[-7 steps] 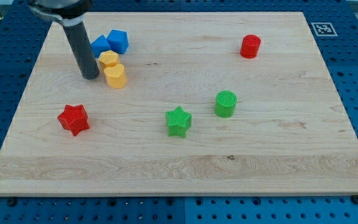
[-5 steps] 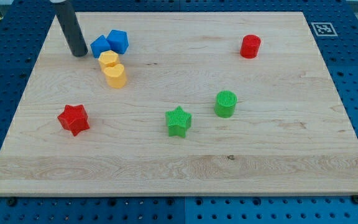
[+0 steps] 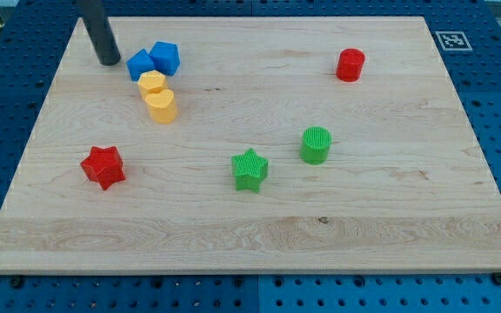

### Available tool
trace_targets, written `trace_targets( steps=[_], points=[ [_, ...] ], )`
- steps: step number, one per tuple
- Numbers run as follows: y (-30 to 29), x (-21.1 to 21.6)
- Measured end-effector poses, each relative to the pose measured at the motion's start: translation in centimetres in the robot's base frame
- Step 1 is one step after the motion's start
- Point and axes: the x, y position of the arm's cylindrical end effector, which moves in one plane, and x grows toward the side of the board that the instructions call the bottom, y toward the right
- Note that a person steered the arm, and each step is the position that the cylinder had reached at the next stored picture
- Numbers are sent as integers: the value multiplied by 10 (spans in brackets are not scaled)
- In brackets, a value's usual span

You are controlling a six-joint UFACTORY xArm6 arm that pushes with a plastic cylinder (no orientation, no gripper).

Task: Slightly push the yellow blocks and blue blocks to the right side of the board

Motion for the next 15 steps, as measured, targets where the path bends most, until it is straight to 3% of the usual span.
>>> trace_targets(
  steps=[2, 4, 7, 9, 10, 15],
  points=[
    [32, 1],
    [-5, 17],
    [56, 24],
    [-18, 28],
    [-21, 49],
    [58, 67]
  ],
)
